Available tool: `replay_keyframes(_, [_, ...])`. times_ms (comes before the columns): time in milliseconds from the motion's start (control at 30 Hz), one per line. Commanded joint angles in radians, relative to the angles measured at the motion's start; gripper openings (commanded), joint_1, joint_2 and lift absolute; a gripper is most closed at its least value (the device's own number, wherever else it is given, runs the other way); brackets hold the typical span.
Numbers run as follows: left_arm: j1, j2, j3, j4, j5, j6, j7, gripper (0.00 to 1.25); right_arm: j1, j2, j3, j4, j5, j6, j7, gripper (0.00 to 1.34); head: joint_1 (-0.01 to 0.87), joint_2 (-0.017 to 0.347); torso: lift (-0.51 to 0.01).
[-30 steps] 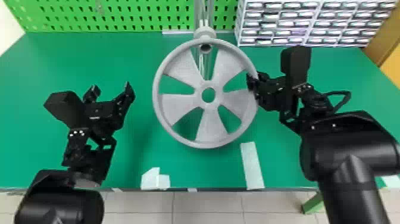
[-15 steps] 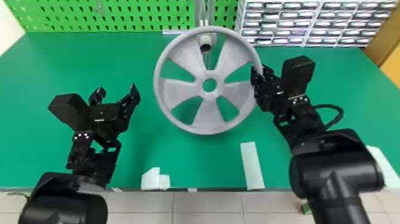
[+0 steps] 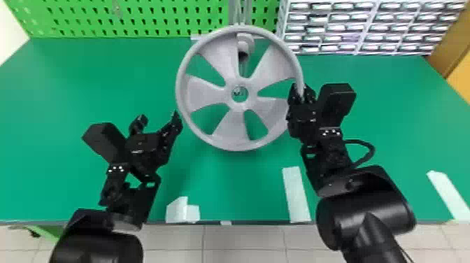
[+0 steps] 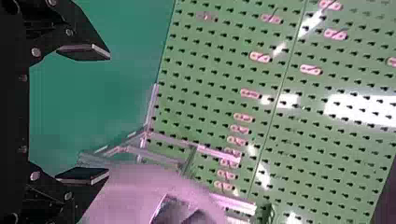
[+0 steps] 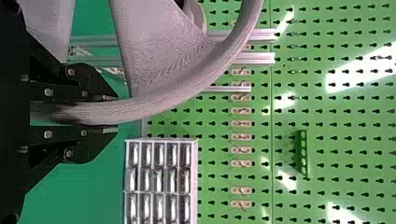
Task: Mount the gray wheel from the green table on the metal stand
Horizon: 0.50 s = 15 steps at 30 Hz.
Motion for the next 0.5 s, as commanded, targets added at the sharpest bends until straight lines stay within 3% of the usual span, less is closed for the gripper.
replay_keyframes(0, [-0.016,0.0,-0.02,0.036,0.018,-0.004,-0.018,0.87,-0.01,-0.012,0.038,0.022,-0.05,-0.019,-0.043,0.24,0.868,0.052,-0.093])
replay_keyframes(467, [-0.074,0.0,-0.066,0.13,0.112,-0.025,-0.087,0.87,-0.029,-0.032,0.1,0.054,-0.174,-0.092,-0.151,0.23,0.868,0.052,-0.093])
